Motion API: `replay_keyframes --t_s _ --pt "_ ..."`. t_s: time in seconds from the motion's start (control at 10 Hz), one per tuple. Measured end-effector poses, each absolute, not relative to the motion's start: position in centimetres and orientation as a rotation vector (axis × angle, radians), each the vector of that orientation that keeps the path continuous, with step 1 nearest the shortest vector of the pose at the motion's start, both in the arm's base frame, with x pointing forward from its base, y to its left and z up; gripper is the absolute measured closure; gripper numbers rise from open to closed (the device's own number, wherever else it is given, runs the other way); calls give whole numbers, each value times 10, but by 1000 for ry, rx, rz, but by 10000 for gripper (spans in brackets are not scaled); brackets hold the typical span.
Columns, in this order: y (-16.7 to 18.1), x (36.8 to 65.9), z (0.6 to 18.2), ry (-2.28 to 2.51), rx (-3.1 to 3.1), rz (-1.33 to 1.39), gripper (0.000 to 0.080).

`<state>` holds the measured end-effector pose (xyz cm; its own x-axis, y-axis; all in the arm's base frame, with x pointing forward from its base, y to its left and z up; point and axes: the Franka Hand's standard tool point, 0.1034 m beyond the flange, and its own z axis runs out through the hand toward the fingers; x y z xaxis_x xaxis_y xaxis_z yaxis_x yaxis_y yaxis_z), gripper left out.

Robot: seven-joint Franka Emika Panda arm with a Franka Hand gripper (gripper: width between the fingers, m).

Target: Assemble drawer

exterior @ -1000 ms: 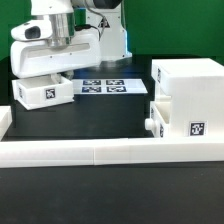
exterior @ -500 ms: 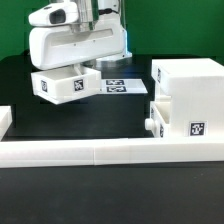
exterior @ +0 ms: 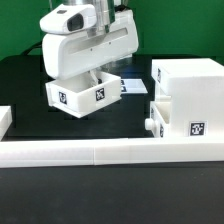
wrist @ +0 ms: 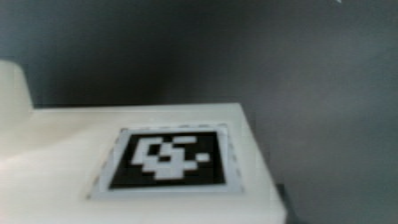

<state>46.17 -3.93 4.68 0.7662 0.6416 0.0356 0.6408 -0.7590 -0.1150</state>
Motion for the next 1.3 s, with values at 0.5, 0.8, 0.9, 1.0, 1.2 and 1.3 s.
replay_keyframes --t_s 0.5,0.8,0.9,1.0,1.2,1.3 --pt "-46 469 48 -1531 -2619 -15 758" --pt "-47 495 55 -1882 -2411 -14 758" --pt "-48 503 59 -1988 -2333 -4 758" --pt "-49 507 61 -2030 -2310 -9 758" --pt "-49 505 60 -2019 -2315 -5 758" --pt "-49 505 60 -2019 -2315 -5 758"
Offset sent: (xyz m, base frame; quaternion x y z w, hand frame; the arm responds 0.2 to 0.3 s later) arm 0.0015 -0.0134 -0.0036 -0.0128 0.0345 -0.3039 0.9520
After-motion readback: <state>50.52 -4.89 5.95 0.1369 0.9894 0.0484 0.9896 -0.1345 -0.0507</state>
